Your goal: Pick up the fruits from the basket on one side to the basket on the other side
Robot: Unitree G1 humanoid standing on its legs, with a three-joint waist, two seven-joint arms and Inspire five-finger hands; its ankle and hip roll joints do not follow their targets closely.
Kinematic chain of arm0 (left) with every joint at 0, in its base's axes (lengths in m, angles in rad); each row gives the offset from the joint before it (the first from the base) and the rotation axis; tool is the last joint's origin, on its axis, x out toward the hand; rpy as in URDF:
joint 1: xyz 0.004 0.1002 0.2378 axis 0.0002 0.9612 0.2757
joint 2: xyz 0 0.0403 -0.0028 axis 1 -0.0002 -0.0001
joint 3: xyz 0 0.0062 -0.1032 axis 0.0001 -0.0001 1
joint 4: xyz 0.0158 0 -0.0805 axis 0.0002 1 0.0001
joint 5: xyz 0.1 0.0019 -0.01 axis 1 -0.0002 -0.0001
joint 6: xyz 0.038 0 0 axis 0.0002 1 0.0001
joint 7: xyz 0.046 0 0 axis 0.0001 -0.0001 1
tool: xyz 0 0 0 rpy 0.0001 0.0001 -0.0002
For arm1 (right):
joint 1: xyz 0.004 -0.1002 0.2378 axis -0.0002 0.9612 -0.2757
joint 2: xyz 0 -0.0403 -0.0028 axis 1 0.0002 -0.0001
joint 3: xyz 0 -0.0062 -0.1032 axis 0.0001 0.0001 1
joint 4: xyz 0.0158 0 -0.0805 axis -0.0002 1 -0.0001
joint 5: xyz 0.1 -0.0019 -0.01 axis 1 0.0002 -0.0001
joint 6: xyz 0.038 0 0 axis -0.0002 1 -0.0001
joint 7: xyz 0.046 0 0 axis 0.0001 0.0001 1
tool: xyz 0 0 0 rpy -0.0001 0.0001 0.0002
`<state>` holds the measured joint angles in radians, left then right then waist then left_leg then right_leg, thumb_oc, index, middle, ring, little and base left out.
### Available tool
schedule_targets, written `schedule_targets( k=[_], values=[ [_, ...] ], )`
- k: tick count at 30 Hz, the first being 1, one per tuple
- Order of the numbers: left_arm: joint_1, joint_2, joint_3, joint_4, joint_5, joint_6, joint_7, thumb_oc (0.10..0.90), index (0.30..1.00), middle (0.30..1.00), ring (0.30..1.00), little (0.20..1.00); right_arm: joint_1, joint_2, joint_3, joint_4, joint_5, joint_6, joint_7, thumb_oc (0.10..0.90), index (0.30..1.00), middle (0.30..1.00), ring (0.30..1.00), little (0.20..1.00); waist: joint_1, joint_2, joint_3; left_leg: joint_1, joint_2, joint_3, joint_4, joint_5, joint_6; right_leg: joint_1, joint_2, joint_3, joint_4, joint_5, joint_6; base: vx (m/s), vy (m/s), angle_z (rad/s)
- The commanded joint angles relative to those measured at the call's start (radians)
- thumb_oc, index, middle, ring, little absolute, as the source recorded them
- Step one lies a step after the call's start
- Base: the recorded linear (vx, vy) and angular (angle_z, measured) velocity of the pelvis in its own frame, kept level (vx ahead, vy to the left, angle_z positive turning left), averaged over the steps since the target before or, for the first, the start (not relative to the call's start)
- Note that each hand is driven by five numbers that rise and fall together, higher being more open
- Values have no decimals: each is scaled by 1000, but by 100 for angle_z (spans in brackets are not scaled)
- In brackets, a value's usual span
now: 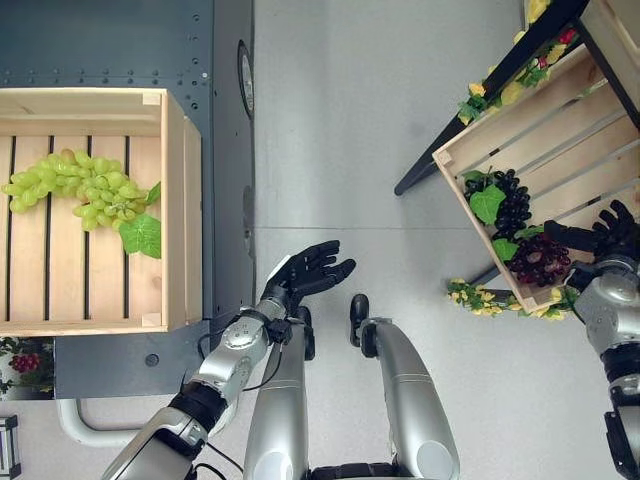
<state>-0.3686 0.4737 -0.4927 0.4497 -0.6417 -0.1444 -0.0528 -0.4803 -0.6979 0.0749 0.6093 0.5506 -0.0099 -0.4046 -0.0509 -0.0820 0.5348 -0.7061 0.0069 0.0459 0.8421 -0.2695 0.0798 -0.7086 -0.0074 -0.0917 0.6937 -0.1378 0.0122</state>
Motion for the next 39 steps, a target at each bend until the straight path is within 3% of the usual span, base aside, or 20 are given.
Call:
schedule_targets(
  k=[1,2,6,8,9,12,16,20,25,30,33,36,39],
  values=[
    [-30,-53,-17,-90,84,-128,26,800,900,900,900,900,10,-9,29,-166,-148,-132,18,800,900,900,900,900,0,-31,-15,94,-19,74,-86,-43,-4,110,35,-28,-29,-6,-45,15,71,-4],
    [-31,-53,-18,-90,86,-131,29,800,900,900,900,900,16,-4,31,-176,-154,-133,16,800,900,900,900,900,-1,-30,-15,96,-19,75,-88,-42,-5,111,34,-27,-30,-7,-45,21,67,-2],
    [-50,-42,-8,-133,259,-253,155,800,900,900,900,900,90,52,75,-309,-236,-162,63,800,900,900,900,900,-12,-23,-15,110,-28,79,-130,-18,-9,123,33,-23,-54,-10,-43,17,37,0],
    [-52,-38,-7,-142,276,-264,165,800,900,900,900,900,94,55,78,-314,-238,-166,66,800,900,900,900,900,-12,-22,-15,113,-30,79,-135,-15,-10,125,31,-24,-57,-10,-42,9,27,6],
    [-59,-23,6,-193,342,-309,213,800,900,900,900,900,105,73,96,-322,-244,-183,85,800,900,900,900,900,-5,-13,-15,120,-38,79,-160,0,-15,129,26,-27,-66,-10,-40,8,29,6],
    [-72,-12,22,-220,388,-348,260,800,900,900,900,900,100,82,109,-306,-240,-191,87,800,900,900,900,900,2,-1,-15,128,-47,74,-181,13,-21,137,19,-34,-72,-15,-39,5,40,19],
    [-127,51,72,-263,598,-405,439,800,900,900,900,900,75,114,136,-267,-219,-198,90,800,900,900,900,900,18,17,-15,150,-55,66,-218,36,-29,154,8,-44,-81,-23,-42,11,19,12],
    [-169,118,158,-311,686,-454,566,800,900,900,900,900,85,154,157,-265,-236,-204,107,800,900,900,900,900,35,34,-15,171,-60,62,-257,62,-35,169,-4,-57,-85,-31,-45,8,13,13],
    [-184,196,266,-312,873,-436,786,800,900,900,900,900,96,188,183,-248,-251,-204,121,800,900,900,900,900,62,58,-15,207,-74,44,-313,99,-44,199,-27,-83,-96,-40,-46,11,26,19],
    [-121,286,370,-250,922,-419,893,800,900,900,900,900,116,198,206,-247,-294,-206,134,800,900,900,900,900,88,80,-15,242,-81,26,-359,129,-57,236,-38,-104,-124,-41,-44,20,36,20],
    [-56,314,454,-209,959,-437,1024,800,900,900,900,900,141,196,217,-255,-307,-200,137,800,900,900,900,900,98,89,-15,251,-84,17,-370,140,-62,251,-44,-117,-133,-44,-47,31,43,12],
    [-37,326,483,-181,989,-418,1065,800,900,900,900,900,147,195,223,-249,-312,-201,139,800,900,900,900,900,104,92,-15,254,-85,12,-372,144,-65,258,-48,-123,-134,-47,-50,28,26,8],
    [-16,389,511,-86,1013,-341,1096,800,900,900,900,900,145,177,234,-242,-306,-190,155,800,900,900,900,900,117,99,-15,250,-83,10,-360,145,-70,262,-58,-139,-118,-60,-58,51,42,14]
  ],
)
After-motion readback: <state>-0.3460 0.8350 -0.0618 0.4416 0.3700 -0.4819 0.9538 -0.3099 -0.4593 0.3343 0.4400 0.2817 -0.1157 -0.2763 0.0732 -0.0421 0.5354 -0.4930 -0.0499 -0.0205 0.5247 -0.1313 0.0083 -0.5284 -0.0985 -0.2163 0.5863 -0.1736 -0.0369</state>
